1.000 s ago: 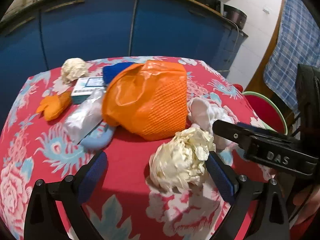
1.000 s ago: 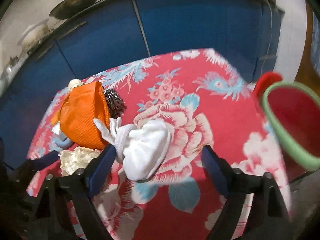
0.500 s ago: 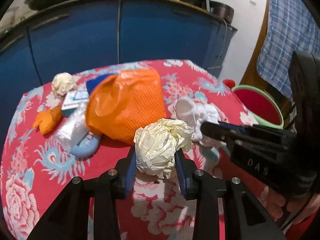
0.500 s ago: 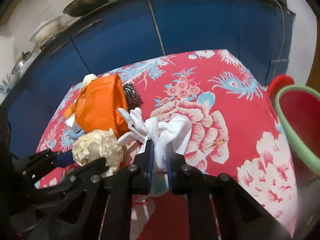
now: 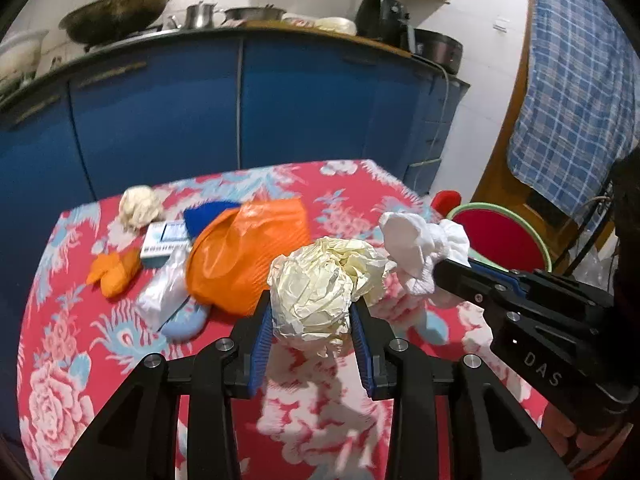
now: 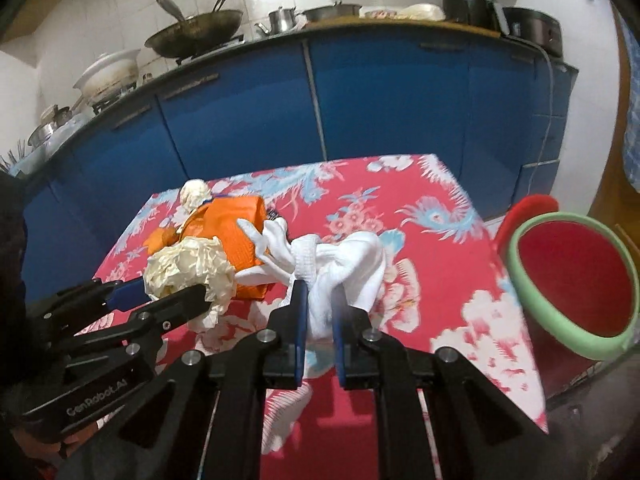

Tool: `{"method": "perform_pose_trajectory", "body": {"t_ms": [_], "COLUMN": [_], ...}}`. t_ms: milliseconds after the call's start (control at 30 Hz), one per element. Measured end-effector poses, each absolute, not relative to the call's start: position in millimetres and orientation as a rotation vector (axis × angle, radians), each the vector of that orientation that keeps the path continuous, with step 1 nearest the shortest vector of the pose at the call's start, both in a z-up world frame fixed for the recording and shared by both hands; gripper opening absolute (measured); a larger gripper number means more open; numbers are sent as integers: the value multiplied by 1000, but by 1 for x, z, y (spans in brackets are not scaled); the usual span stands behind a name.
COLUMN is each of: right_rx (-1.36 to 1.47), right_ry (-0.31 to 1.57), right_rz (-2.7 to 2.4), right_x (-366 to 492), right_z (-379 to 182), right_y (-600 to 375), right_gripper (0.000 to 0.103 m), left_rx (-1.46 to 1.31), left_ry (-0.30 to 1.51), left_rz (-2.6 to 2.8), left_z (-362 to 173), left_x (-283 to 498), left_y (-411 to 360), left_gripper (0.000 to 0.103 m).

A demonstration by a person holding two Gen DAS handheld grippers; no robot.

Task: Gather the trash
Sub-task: 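Grasp the crumpled paper with the left tool while the right tool grasps white gloves, then carry paper and gloves over the red bucket and open both tools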

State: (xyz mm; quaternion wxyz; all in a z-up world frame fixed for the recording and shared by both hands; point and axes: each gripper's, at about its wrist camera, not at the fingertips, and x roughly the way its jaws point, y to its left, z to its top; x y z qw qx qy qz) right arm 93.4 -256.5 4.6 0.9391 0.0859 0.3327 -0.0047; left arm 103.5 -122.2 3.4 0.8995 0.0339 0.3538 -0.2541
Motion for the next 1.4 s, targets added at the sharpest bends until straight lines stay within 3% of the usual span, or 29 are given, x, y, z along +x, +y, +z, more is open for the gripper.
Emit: {"method": "perform_pose_trajectory", "body": {"t_ms": [567,1400], "right_rx": [165,273], "right_ry": [611,615], "right_rz": [-195,-350], "right_x": [38,21], "right_z": [29,11], "right_y": [-304,-404], "right_gripper": [14,14], "left_rx": [108,218], "left_ry": [680,697], "left_rz": [-644,-864], "left_z": [22,4], "left_x": [74,83], "left_y": [-194,-332], "left_gripper": [37,37]}}
